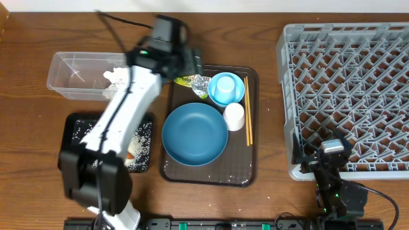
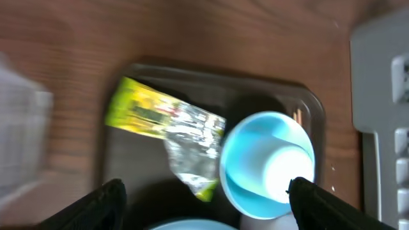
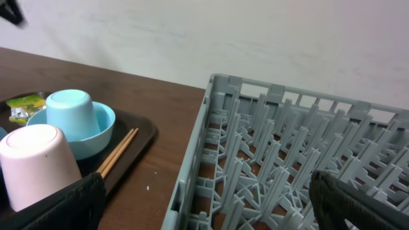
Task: Sort waste into correct bins and load items into the dishwasher rack
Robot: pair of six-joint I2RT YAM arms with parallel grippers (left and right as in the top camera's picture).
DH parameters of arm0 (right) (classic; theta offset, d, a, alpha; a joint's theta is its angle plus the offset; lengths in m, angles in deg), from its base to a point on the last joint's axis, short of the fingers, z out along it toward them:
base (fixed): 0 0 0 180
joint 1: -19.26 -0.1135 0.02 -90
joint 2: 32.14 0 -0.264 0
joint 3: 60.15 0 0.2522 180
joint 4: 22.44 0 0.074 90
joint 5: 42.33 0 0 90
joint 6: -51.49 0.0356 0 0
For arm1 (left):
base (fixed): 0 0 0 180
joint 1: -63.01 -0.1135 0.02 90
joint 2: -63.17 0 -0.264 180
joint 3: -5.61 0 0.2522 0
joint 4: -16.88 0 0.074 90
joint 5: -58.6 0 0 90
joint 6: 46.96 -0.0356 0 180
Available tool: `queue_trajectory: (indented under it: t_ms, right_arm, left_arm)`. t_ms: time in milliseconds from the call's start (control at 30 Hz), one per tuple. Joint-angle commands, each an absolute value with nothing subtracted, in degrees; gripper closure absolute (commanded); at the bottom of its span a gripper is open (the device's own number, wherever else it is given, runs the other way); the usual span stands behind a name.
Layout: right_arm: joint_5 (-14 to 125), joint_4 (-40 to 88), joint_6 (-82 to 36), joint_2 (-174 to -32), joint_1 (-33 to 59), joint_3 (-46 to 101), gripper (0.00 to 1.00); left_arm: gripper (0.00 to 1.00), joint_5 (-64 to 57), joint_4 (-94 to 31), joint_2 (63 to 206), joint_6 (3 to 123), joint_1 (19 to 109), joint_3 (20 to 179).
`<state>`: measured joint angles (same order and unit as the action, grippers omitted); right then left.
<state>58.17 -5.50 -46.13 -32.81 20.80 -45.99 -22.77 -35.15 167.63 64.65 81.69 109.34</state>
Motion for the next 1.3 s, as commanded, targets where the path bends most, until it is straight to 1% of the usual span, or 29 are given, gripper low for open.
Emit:
queue_trajectory:
  t_ms: [0,67,200,300,467,800,900,1067,1133,1267]
  right_arm:
    - [58.0,-5.3,-46.5,-32.5,21.5,-46.1,0.01]
    - [58.0,-5.3,-46.5,-32.5,21.5,-46.1,0.01]
    - [58.0,-5.3,-46.5,-32.5,21.5,-46.1,0.01]
    - [58.0,-5.3,-46.5,-32.5,21.5,-46.1,0.01]
    - [58.0,-5.3,-46.5,-32.5,21.5,-46.1,0.01]
    - [58.0,-5.3,-46.5,-32.5,21.5,-46.1,0.01]
    - [58.0,-5.3,-46.5,-32.5,21.5,-46.1,0.01]
    - [58.0,-5.3,-46.5,-32.5,21.5,-46.1,0.01]
    - [58.0,-5.3,-46.5,-32.5,21.5,-46.1,0.01]
    - [58.0,-5.3,-46.5,-32.5,21.5,-46.1,0.01]
  left_arm:
    - [0.17,-24.0,-34.7,172.8,68.6,82.5,109.4]
    - [0.18,-24.4,-34.3,175.1,68.6,82.6,109.4]
    - [0.22,-24.6,-34.0,178.7,66.7,82.6,109.4]
    - [0.23,-26.0,-33.9,180.6,65.8,82.6,109.4]
    - [0.31,-26.1,-34.6,181.9,65.6,82.7,109.4]
    - [0.32,-25.8,-40.1,182.8,65.6,82.7,109.4]
    - [0.45,-25.8,-40.5,182.8,65.6,82.7,109.4]
    - [0.51,-25.8,-42.2,182.8,65.7,82.7,109.4]
    - [0.51,-25.8,-42.7,182.8,65.6,82.7,109.4]
    - [0.56,-25.8,-42.9,182.8,65.6,82.7,109.4]
